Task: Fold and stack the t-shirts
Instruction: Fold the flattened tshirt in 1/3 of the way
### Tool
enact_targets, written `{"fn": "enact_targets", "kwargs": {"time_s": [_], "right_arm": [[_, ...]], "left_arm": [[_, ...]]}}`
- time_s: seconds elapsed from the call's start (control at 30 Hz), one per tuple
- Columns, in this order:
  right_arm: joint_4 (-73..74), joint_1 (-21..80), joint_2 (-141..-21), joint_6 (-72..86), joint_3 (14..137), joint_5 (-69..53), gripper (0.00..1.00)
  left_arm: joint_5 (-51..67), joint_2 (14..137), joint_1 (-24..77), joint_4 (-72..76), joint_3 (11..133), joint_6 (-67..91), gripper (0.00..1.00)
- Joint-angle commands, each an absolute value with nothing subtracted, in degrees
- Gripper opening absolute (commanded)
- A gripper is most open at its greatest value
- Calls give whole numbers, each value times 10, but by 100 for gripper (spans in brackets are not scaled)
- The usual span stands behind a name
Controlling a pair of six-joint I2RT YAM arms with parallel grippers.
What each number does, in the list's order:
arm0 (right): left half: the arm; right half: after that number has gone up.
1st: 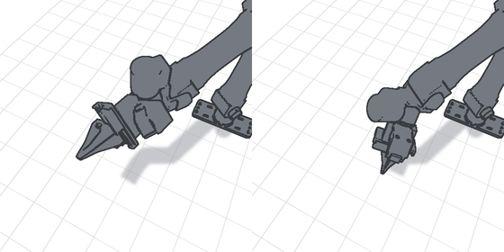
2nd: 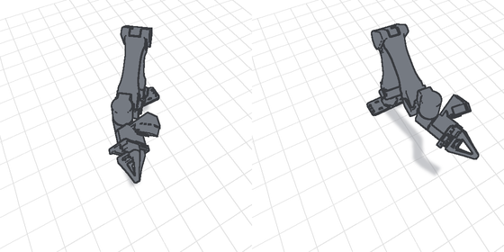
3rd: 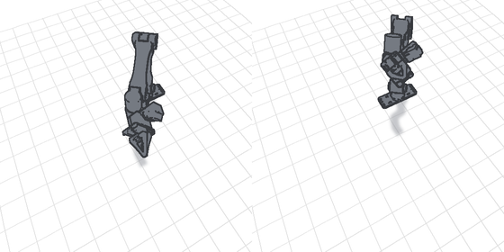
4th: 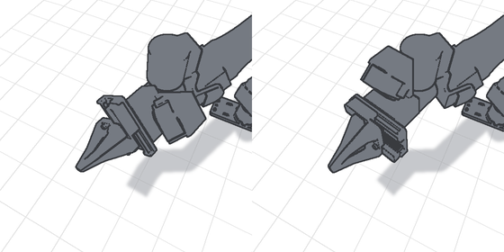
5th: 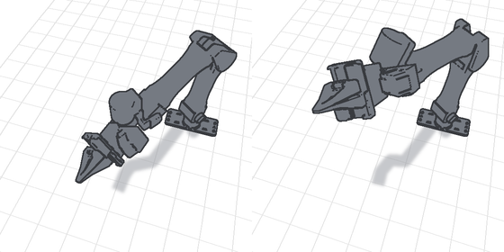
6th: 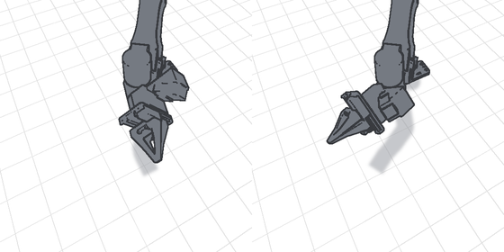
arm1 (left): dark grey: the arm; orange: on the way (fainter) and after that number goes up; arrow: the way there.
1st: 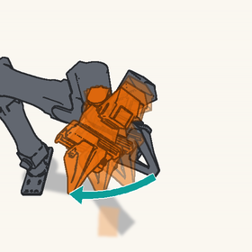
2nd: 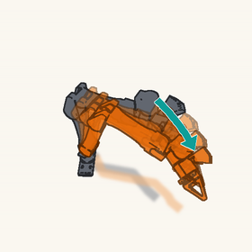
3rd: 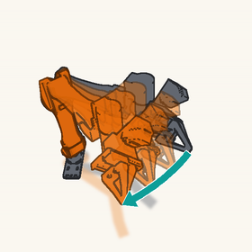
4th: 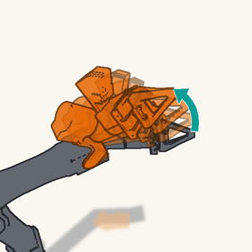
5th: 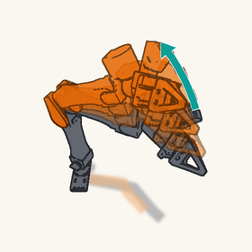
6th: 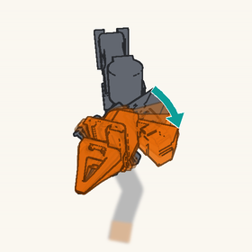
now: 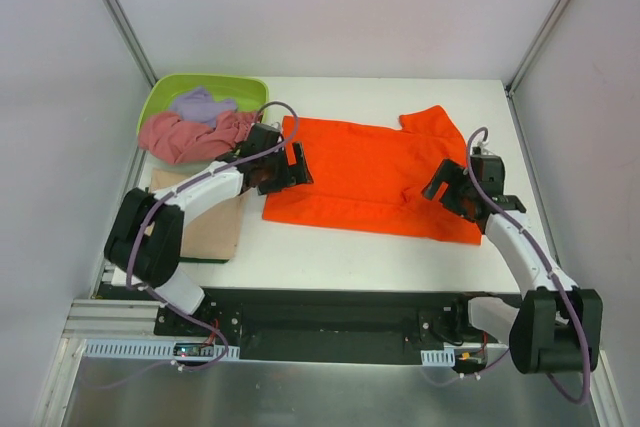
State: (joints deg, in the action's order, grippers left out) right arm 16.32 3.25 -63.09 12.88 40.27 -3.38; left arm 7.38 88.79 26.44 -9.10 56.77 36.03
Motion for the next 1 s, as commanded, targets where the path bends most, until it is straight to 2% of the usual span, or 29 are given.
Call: {"fn": "enact_targets", "kwargs": {"time_s": [0.0, 0.1, 0.4, 0.57, 0.97], "right_arm": [[172, 33, -670, 135, 389, -37, 96], [172, 31, -701, 163, 374, -4, 96], [156, 2, -748, 205, 340, -4, 96], [148, -53, -701, 227, 288, -18, 96], [202, -91, -557, 214, 229, -4, 96]], "left_arm": [[122, 951, 265, -84, 595, 349, 99], [118, 973, 265, -83, 585, 356, 99], [107, 976, 265, -77, 518, 380, 99], [122, 947, 273, -77, 462, 407, 99], [70, 774, 351, -112, 309, 510, 99]]}}
